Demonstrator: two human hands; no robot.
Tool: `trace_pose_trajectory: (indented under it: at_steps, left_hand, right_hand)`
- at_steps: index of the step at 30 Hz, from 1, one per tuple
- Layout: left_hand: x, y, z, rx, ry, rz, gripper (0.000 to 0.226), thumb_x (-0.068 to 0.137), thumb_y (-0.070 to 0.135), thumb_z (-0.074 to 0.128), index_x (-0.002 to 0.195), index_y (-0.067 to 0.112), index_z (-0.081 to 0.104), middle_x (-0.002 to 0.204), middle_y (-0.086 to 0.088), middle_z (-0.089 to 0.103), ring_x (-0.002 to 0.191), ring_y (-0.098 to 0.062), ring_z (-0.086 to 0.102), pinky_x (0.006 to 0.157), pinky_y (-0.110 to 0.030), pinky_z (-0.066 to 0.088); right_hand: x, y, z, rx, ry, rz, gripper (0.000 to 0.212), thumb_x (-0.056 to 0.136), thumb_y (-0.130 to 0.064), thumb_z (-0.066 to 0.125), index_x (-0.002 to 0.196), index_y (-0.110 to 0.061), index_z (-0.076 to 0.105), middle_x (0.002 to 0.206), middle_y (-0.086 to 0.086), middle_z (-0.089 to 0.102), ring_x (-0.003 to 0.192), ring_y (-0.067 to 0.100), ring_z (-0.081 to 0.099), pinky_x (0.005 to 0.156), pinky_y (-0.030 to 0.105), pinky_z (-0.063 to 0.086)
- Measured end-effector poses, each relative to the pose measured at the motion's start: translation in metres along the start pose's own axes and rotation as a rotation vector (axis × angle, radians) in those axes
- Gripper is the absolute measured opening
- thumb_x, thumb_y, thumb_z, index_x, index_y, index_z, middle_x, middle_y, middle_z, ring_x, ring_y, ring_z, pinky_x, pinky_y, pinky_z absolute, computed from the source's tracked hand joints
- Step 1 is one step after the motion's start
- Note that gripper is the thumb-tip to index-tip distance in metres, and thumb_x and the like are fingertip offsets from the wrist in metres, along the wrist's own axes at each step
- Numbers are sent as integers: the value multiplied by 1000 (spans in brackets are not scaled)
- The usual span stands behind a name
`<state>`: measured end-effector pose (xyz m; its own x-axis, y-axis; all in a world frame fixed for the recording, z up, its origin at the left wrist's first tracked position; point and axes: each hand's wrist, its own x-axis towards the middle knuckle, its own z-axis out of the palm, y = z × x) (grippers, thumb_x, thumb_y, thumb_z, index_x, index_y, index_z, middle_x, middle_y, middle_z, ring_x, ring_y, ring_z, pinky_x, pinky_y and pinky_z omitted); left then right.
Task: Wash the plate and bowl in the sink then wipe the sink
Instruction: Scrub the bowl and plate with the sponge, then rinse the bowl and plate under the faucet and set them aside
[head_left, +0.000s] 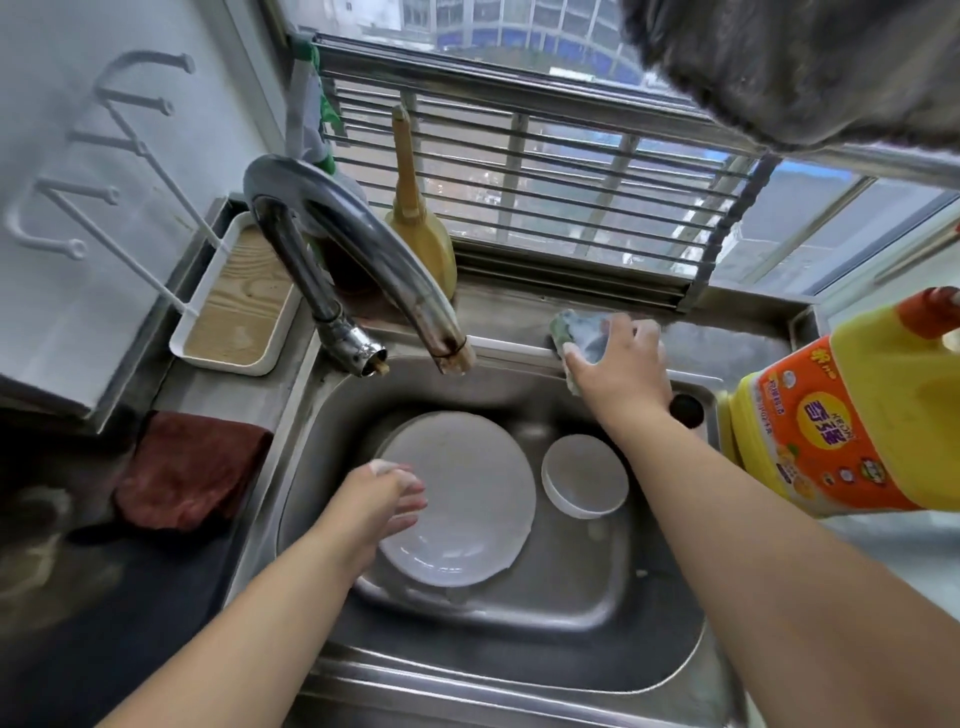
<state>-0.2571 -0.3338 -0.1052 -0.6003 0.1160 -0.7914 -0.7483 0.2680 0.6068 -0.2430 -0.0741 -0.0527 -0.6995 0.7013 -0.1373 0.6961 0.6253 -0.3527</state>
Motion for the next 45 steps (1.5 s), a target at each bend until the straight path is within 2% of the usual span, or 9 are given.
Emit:
trace_pose_trajectory:
  at_steps: [9, 12, 15, 20, 25, 32, 35, 41, 45]
  left_hand:
    - [-17, 24, -19, -149, 9, 120, 11, 94, 5, 48, 91, 12, 57, 88, -10, 66, 76, -21, 63, 64, -29, 49]
    - [-14, 31, -23, -212, 33, 122, 4, 94, 10, 52, 91, 12, 55, 84, -7, 61, 71, -18, 58, 64, -28, 48]
    - [-10, 42, -25, -221, 71, 147, 5, 93, 17, 57, 94, 12, 56, 86, -4, 58, 70, -15, 56, 64, -27, 48]
    - [3, 66, -14, -196, 112, 246, 15, 88, 32, 65, 85, 21, 55, 85, 2, 58, 74, -13, 54, 68, -28, 48]
    - [13, 71, -1, -294, 200, 271, 22, 85, 31, 69, 74, 16, 56, 67, 0, 51, 57, -12, 43, 54, -25, 37]
    - [22, 71, 7, -299, 309, 374, 20, 85, 20, 69, 89, 2, 65, 77, -1, 60, 77, -15, 54, 69, -25, 42]
    - [23, 72, 8, -283, 333, 373, 13, 85, 19, 69, 87, 7, 64, 83, -4, 62, 81, -17, 58, 77, -29, 45]
    - [28, 66, 8, -274, 332, 416, 26, 86, 13, 66, 100, -9, 66, 89, -16, 69, 77, -15, 56, 67, -21, 42]
    - [29, 59, 0, -192, 201, 379, 15, 87, 25, 66, 89, 11, 63, 76, 2, 62, 65, -9, 54, 72, -29, 43]
  right_hand:
    - [-3, -5, -1, -37, -36, -40, 65, 85, -57, 54, 138, -24, 36, 147, 11, 23, 136, 34, 16, 111, 47, 20]
    - [-26, -17, -5, 102, 78, -166, 52, 87, -40, 60, 132, -16, 46, 137, 14, 38, 128, 32, 29, 107, 44, 25]
    - [-63, -26, 4, 263, 25, -301, 32, 88, -28, 62, 115, -11, 59, 112, 10, 57, 109, 27, 48, 95, 35, 35]
    - [-116, -18, 19, 478, -237, -105, 16, 92, -24, 57, 103, -17, 66, 94, -5, 62, 91, 9, 56, 70, 16, 35]
    - [-151, -2, 23, 551, -300, -13, 11, 94, -23, 54, 98, -23, 65, 90, -17, 63, 87, -5, 56, 68, 2, 39]
    - [-167, 11, 30, 563, -300, 58, 11, 93, -24, 54, 97, -26, 64, 91, -18, 64, 92, -2, 59, 76, 11, 43]
    - [-167, 8, 35, 575, -312, 102, 12, 94, -26, 52, 98, -28, 63, 92, -16, 65, 94, 2, 60, 83, 21, 47]
    - [-169, -3, 35, 666, -334, 165, 15, 94, -24, 52, 95, -22, 67, 86, -7, 68, 87, 7, 63, 83, 26, 50]
    - [-160, -18, 42, 951, -391, 362, 18, 96, -18, 50, 98, -12, 67, 84, 2, 69, 78, 12, 63, 73, 23, 51]
